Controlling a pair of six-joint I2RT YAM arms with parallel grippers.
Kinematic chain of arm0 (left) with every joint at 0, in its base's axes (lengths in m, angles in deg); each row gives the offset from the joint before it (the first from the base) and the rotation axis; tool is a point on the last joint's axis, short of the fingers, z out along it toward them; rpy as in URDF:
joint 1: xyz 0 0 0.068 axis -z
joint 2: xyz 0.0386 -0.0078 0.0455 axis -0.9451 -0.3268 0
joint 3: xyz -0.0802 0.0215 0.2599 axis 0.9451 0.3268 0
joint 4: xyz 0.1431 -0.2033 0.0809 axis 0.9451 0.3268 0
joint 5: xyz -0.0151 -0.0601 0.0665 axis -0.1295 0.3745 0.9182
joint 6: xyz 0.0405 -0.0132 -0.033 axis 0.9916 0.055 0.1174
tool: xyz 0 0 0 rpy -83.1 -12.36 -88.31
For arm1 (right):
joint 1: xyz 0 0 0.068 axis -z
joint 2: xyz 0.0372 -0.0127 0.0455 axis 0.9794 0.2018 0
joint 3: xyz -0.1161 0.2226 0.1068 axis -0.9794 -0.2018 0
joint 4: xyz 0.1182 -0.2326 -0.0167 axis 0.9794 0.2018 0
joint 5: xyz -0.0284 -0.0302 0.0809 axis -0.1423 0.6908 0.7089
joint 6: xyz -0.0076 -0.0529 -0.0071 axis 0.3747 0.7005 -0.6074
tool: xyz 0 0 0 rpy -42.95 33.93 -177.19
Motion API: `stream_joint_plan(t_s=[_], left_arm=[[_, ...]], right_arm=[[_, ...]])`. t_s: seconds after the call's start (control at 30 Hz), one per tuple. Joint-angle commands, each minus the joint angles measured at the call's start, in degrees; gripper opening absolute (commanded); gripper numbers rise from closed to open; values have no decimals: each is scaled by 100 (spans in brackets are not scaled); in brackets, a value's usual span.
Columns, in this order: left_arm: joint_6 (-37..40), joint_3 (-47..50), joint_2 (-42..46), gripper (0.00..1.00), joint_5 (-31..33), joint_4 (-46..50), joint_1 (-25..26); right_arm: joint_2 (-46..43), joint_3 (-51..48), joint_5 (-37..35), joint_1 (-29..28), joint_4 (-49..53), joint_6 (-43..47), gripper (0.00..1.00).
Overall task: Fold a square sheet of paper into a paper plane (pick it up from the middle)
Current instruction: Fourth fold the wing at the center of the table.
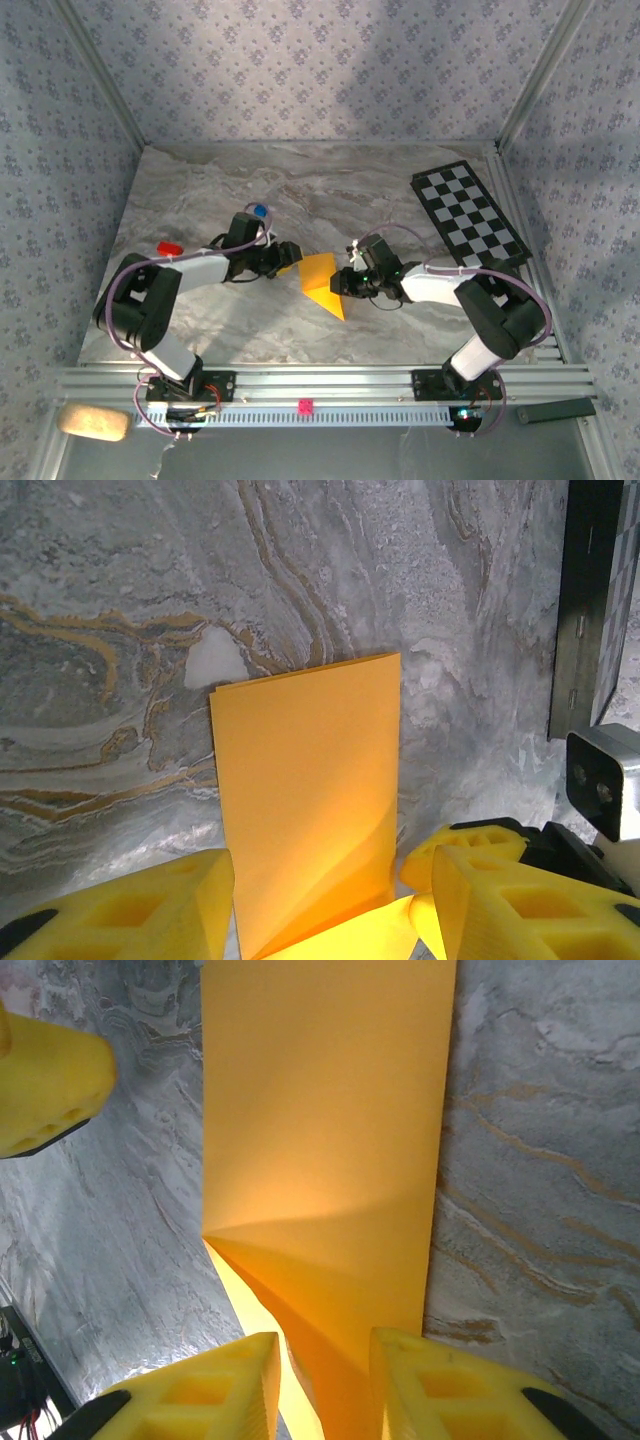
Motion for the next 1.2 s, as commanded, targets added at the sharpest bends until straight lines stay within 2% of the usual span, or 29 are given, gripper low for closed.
stream_joint_plan(t_s=[0.0, 0.27, 0.5, 0.77, 1.17], left_arm=[[-73, -135, -156, 53, -213, -99, -34], [-118, -129, -283, 51, -342, -129, -26], [-128, -151, -292, 53, -511, -68, -29], [-29, -213, -283, 57, -559, 150, -26], [-196, -261, -447, 55, -796, -108, 21]], right_arm=[[44, 150, 195, 10, -61, 148, 28], [-121, 66, 199, 31, -49, 223, 16], [-236, -65, 344, 92, -434, 151, 6], [-500, -321, 404, 240, -838, 45, 5], [-540, -421, 492, 339, -955, 43, 5]])
